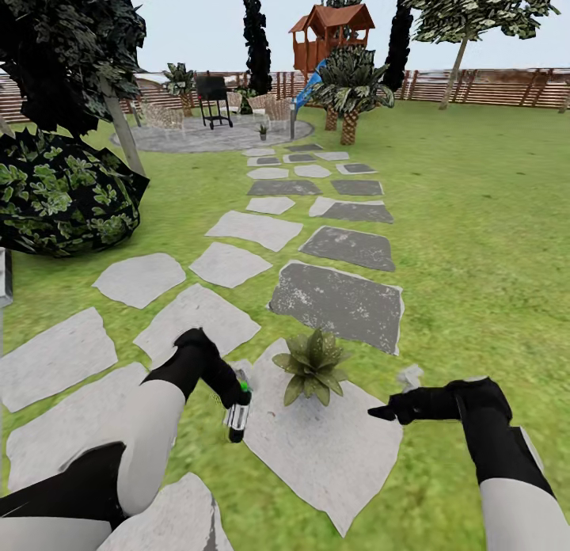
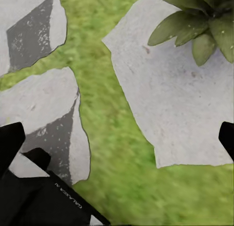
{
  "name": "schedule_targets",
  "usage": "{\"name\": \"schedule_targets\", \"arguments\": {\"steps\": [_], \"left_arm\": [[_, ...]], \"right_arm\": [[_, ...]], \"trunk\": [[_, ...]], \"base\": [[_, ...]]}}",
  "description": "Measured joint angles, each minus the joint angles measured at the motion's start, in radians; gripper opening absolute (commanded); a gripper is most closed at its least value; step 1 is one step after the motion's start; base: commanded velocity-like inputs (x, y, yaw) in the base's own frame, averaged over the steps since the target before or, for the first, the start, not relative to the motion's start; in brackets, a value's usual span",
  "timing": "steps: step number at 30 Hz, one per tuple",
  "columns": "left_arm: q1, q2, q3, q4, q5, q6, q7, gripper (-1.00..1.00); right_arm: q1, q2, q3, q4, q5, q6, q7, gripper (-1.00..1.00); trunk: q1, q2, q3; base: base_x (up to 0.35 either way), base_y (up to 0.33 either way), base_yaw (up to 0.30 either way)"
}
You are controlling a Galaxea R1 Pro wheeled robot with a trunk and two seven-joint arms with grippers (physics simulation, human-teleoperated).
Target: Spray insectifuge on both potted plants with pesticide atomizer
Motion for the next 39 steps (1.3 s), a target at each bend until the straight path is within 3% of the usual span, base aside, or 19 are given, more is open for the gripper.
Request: {"name": "schedule_targets", "arguments": {"steps": [2,5,8,9,11,14,15,17,24,29,35,39], "left_arm": [[0.0,-0.008,0.0,0.045,0.072,-0.087,0.031,-1.0],[0.0,-0.012,-0.002,0.126,0.093,-0.156,0.104,-1.0],[0.0,-0.012,-0.006,0.253,0.097,-0.183,0.26,-1.0],[0.0,-0.012,-0.007,0.301,0.098,-0.195,0.315,-1.0],[0.0,-0.012,-0.003,0.324,0.101,-0.265,0.338,-1.0],[0.0,-0.012,-0.001,0.334,0.103,-0.342,0.344,-1.0],[0.0,-0.012,-0.001,0.34,0.103,-0.359,0.345,-1.0],[0.0,-0.012,-0.003,0.356,0.105,-0.389,0.347,-1.0],[-0.001,-0.013,-0.003,0.379,0.105,-0.396,0.401,-1.0],[-0.001,-0.013,-0.003,0.381,0.104,-0.398,0.404,-1.0],[-0.001,-0.012,-0.006,0.375,0.103,-0.397,0.404,-1.0],[-0.001,-0.012,-0.006,0.375,0.102,-0.397,0.404,-1.0]], "right_arm": [[-0.008,-0.001,0.021,-0.051,0.001,-0.002,0.113,1.0],[-0.066,-0.002,0.028,-0.094,0.001,-0.002,0.15,1.0],[-0.109,0.001,0.047,-0.111,0.004,-0.002,0.186,1.0],[-0.115,0.001,0.126,-0.118,0.005,-0.002,0.194,1.0],[-0.118,0.001,0.204,-0.121,0.006,-0.002,0.198,1.0],[-0.118,0.001,0.222,-0.122,0.006,-0.002,0.199,1.0],[-0.118,0.001,0.223,-0.122,0.006,-0.002,0.199,-1.0],[-0.118,0.001,0.226,-0.122,0.006,-0.002,0.199,-1.0],[-0.118,0.008,0.236,-0.122,0.006,-0.002,0.199,-1.0],[-0.119,0.013,0.323,-0.121,0.005,-0.002,0.192,-1.0],[-0.119,0.017,0.345,-0.121,0.003,-0.002,0.184,-1.0],[-0.118,0.032,0.386,-0.12,0.002,-0.002,0.183,-1.0]], "trunk": [[0.0,0.0,0.0],[0.0,0.0,0.0],[0.0,0.0,0.0],[0.0,0.0,0.0],[0.0,0.0,0.0],[0.0,0.0,0.0],[0.0,0.0,0.0],[0.0,0.0,0.0],[0.0,0.0,0.0],[0.0,0.0,0.0],[0.0,0.0,0.0],[0.0,0.0,0.0]], "base": [[0.0,0.0,0.0],[0.0,0.0,0.0],[0.0,0.0,0.0],[0.0,0.0,0.0],[0.0,0.0,0.0],[0.0,0.0,0.0],[0.0,0.0,0.0],[0.0,0.0,0.0],[0.0,0.0,0.0],[0.0,0.0,0.0],[0.0,0.0,0.0],[0.0,0.0,0.0]]}}
